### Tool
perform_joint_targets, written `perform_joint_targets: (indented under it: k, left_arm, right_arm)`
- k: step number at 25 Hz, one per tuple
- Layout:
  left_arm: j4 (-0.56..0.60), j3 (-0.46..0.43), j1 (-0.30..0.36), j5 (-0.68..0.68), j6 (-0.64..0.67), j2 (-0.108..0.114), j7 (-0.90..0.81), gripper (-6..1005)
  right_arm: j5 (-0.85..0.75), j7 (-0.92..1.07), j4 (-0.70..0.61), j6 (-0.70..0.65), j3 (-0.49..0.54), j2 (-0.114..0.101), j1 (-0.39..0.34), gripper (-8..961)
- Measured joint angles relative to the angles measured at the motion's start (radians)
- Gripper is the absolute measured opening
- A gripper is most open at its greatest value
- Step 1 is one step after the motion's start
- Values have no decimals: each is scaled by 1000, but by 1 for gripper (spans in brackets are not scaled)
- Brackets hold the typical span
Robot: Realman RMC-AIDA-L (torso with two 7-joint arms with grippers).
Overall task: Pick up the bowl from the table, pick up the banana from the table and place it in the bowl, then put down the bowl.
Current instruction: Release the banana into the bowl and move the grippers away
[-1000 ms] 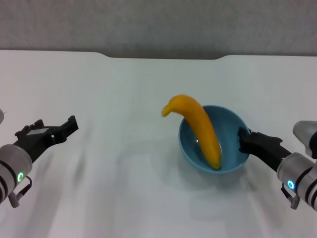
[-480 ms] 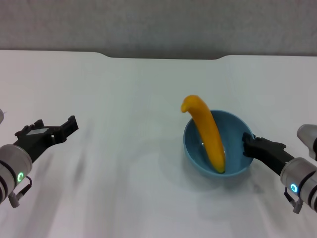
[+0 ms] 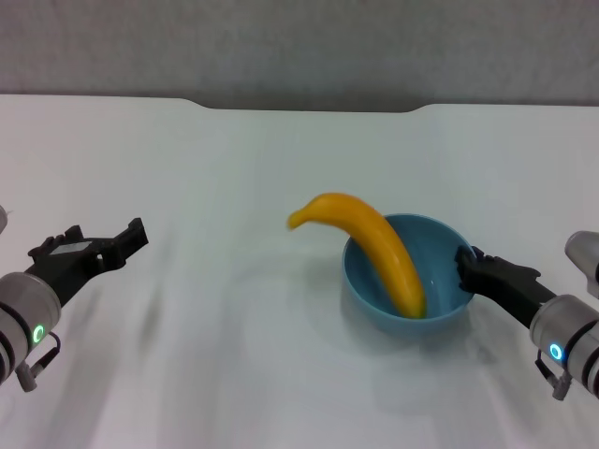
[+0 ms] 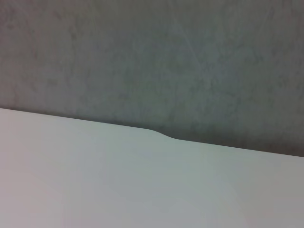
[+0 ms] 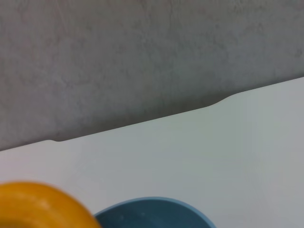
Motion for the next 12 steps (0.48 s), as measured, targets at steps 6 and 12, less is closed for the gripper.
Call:
perform_joint_targets:
  k: [6,12]
  left_arm:
    - [0,0,0,0,0,0,0,895]
    - [0,0,0,0,0,0,0,895]
  right_arm:
    - [0,1,-1,-1,0,1,-2,123]
    - [0,2,-2,-3,8,1,-7,132]
